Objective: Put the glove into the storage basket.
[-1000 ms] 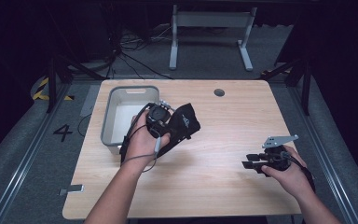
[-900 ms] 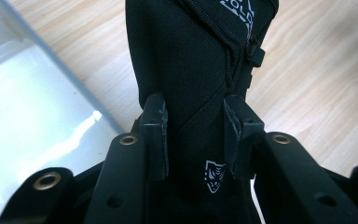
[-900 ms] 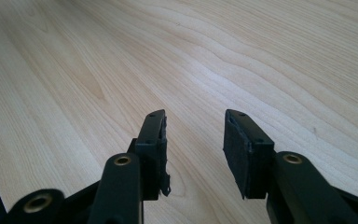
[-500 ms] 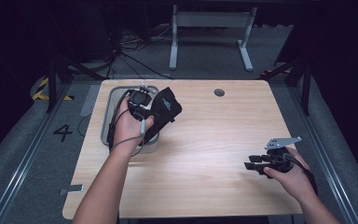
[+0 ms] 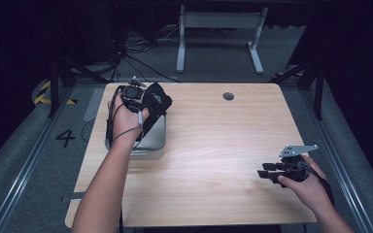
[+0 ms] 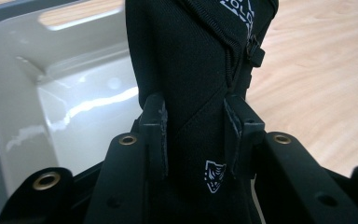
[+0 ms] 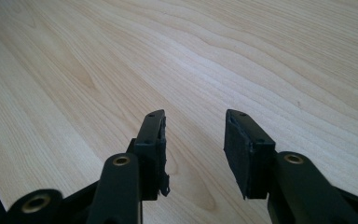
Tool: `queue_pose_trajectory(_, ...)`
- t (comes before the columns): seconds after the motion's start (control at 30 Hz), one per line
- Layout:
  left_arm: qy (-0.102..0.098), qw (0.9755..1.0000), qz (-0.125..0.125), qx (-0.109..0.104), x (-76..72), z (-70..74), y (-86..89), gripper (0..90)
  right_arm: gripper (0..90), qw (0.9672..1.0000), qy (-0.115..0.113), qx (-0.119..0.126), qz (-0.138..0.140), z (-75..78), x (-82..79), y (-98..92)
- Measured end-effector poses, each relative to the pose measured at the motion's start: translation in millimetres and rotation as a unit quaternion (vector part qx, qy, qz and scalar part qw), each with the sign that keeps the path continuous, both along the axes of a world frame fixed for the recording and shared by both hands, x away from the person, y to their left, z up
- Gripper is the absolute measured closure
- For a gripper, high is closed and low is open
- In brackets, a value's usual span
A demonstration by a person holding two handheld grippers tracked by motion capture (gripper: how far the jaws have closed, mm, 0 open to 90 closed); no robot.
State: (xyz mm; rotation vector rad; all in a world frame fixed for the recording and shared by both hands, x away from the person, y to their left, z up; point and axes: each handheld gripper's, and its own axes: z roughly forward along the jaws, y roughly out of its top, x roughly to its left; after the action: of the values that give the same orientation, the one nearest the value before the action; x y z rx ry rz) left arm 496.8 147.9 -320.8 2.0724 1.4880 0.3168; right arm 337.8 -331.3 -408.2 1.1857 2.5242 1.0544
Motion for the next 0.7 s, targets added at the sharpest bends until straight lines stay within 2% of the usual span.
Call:
queue_pose_trajectory(0.1, -0.008, 1.0000, 0.004, -0.003, 8.9, -7.3, 3.1, 64.9, 59.7, 1.0000, 0.001, -0.001, 0.001, -0.7, -0.4, 0.0)
queue_pose_trajectory(0.3, 0.002, 0.9997, 0.023, 0.003, 18.6, -18.8, 9.8, 64.9, 59.6, 1.0000, 0.002, -0.002, 0.001, -1.9, 0.6, -0.1)
queue_pose_trajectory(0.43, 0.008, 0.9994, 0.034, -0.004, 22.6, -25.6, 17.5, 64.8, 59.4, 1.0000, 0.003, -0.001, 0.002, -2.1, 1.0, 0.5)
queue_pose_trajectory(0.5, 0.013, 0.9991, 0.041, -0.003, 24.9, -32.0, 19.8, 64.7, 59.5, 1.0000, 0.003, -0.002, 0.003, -2.8, 1.5, 1.1)
queue_pose_trajectory(0.53, 0.023, 0.9988, 0.043, -0.005, 27.4, -38.4, 22.8, 64.7, 59.4, 1.0000, 0.004, -0.003, 0.005, -3.6, 1.9, 2.1)
queue_pose_trajectory(0.57, 0.023, 0.9988, 0.043, -0.005, 27.4, -38.4, 22.8, 64.7, 59.4, 1.0000, 0.004, -0.003, 0.005, -3.6, 1.9, 2.1)
queue_pose_trajectory(0.6, 0.028, 0.9984, 0.047, -0.016, 28.9, -44.0, 25.9, 64.7, 59.3, 1.0000, 0.004, -0.002, 0.005, -3.6, 1.6, 3.4)
queue_pose_trajectory(0.7, 0.038, 0.9979, 0.047, -0.024, 31.0, -50.1, 28.3, 64.6, 59.2, 1.0000, 0.003, -0.003, 0.007, -3.6, 1.8, 3.9)
